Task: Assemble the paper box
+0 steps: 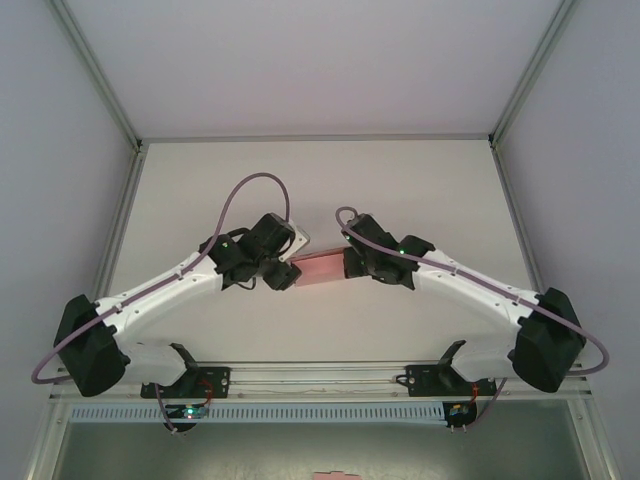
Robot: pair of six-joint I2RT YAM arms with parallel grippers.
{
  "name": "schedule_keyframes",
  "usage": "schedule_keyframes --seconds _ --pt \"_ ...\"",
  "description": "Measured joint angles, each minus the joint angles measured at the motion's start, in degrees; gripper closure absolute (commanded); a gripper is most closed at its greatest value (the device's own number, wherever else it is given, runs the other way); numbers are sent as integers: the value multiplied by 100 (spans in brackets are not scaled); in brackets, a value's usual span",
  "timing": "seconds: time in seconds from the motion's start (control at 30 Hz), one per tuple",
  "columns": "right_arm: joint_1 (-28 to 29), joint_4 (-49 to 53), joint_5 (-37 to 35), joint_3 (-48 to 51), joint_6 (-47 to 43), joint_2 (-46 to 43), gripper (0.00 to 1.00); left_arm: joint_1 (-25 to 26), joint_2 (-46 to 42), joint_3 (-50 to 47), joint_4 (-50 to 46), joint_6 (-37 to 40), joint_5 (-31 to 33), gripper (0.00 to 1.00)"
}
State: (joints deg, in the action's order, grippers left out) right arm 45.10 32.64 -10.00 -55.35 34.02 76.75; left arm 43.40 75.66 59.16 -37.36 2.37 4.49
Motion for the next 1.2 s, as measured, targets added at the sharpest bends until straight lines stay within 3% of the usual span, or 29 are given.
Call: schedule_keyframes --seconds 0.2,0.53,0.7,0.77,0.8,0.97,1.2 --pt "-90 -162 35 74 63 98 100 0 264 9 70 -343 275 52" --pt "-109 -229 46 90 59 98 100 0 590 341 105 -415 249 60" --pt "-109 -236 63 90 55 101 100 -7 881 411 98 -439 289 76" --pt "-109 -234 63 90 55 98 100 -37 879 411 98 -457 280 96" --pt "-109 -236 83 90 52 101 100 -39 876 411 103 -476 264 100" --pt "-70 -181 28 57 33 140 100 -83 922 509 70 -706 81 100" --pt "133 20 -306 -105 15 304 100 -428 1355 1134 -420 -1593 -426 100"
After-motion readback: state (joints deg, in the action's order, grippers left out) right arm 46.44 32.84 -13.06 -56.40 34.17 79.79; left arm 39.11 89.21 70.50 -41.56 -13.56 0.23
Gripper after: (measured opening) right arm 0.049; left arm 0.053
